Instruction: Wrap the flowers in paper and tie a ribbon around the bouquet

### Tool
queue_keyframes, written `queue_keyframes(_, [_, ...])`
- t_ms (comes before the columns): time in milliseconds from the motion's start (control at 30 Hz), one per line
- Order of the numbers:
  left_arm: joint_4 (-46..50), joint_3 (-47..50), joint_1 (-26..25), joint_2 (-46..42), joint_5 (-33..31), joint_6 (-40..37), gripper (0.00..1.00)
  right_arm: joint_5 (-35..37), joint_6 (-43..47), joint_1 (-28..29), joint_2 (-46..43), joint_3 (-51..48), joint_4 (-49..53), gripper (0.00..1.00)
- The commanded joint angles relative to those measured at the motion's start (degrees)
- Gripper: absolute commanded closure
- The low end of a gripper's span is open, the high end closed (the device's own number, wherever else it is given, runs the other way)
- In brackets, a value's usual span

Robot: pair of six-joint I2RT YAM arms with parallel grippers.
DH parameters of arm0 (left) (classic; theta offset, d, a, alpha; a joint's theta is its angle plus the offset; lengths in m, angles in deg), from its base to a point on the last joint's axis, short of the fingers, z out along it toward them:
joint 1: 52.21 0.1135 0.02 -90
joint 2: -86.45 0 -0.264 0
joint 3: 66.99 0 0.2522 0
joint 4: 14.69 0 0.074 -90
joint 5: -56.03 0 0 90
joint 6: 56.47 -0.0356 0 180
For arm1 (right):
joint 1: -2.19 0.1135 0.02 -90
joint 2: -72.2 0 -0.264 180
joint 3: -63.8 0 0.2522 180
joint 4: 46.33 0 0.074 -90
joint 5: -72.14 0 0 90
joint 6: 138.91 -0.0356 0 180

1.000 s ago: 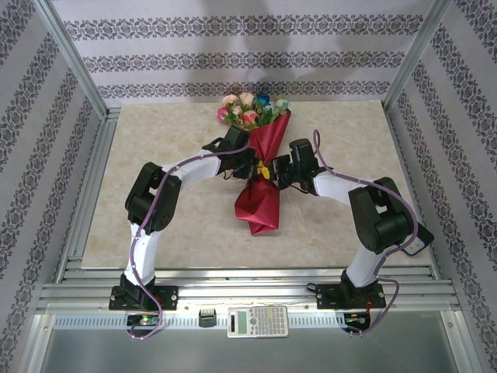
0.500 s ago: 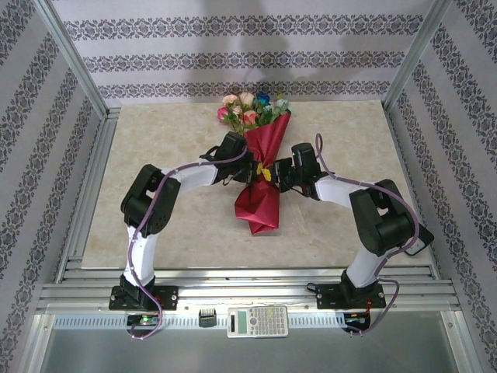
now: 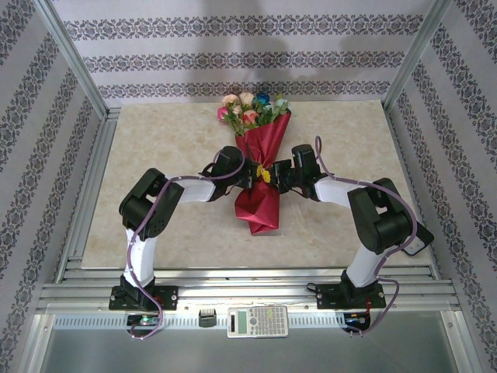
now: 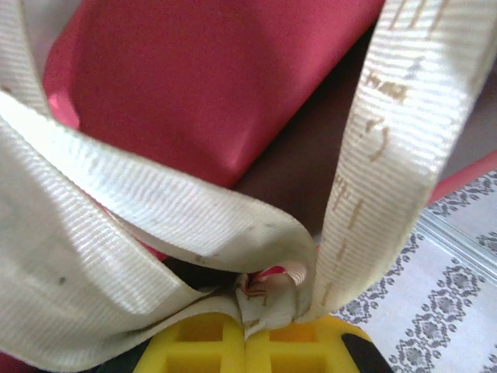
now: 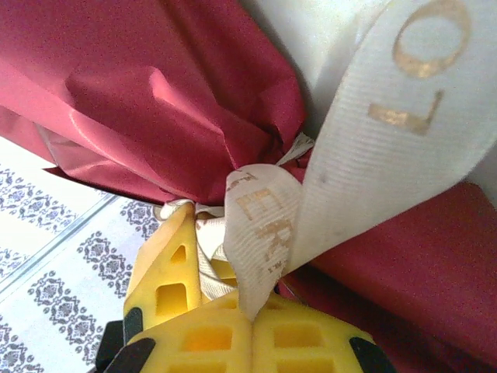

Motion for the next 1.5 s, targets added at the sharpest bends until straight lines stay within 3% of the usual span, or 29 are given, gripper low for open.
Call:
queue_keyframes(0, [-11.56,1.94,-0.23,-1.33,-5.65,1.32,1.00,-4.52,-0.79,-0.06,1.35,-1.14,1.46,1.00])
queue_keyframes(200, [-18.73,4.10,-0.86,-0.37,-4.99,0.65,1.00,-5.33,-0.85,-1.25,2.28,-0.74,1.51,0.99])
queue_keyframes(500, [-21.27,7.53,-1.26,0.03,-1.64,0.88,1.00,-4.20,3.48,-3.73,-0.91,3.03,6.02,0.74])
queue_keyframes(800, [-20.52,7.97,-1.25,0.35,-1.21,0.97,1.00,1.18,5.39,-4.60,-8.95,5.46,12.36,0.71])
queue_keyframes(1067, [-19.71,7.76,-1.24,0.08,-1.19,0.80,1.00,0.63,-0.48,-2.94,-0.74,8.67,7.11,0.71])
queue_keyframes(1467, [-18.84,7.51,-1.26,-0.45,-1.06,0.62,1.00,2.77,-3.84,-1.08,0.13,5.13,5.76,0.67])
